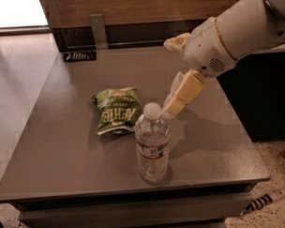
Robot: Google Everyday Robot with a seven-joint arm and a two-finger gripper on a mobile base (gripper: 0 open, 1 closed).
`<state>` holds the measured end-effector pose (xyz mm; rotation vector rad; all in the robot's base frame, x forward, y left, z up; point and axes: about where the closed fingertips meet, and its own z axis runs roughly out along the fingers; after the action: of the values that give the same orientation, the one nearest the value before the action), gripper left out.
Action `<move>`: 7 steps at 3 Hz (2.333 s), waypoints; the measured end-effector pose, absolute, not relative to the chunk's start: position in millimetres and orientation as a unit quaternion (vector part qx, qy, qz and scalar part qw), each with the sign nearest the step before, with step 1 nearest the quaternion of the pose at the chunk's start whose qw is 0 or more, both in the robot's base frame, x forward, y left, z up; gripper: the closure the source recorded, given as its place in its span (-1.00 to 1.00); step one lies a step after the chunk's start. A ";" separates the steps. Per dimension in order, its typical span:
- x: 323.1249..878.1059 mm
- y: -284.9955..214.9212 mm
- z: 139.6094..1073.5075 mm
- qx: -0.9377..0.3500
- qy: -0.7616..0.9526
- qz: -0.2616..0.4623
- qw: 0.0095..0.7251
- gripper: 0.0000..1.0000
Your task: Move green jalapeno chip bag near rxbar chocolate
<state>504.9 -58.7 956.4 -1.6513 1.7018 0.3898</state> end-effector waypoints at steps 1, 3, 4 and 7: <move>510.8 -10.5 933.3 -0.616 0.674 0.171 0.369 -1.00; 538.6 4.8 919.2 -0.596 0.692 0.171 0.369 -1.00; 557.5 13.5 908.4 -0.579 0.708 0.168 0.367 -1.00; 549.8 62.7 825.9 -0.556 0.712 0.261 0.341 -1.00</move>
Offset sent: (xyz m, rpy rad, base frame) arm 0.0108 0.0652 -0.0339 0.0509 0.0469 -0.0774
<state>549.8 62.7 825.9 -1.4468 1.8515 0.6777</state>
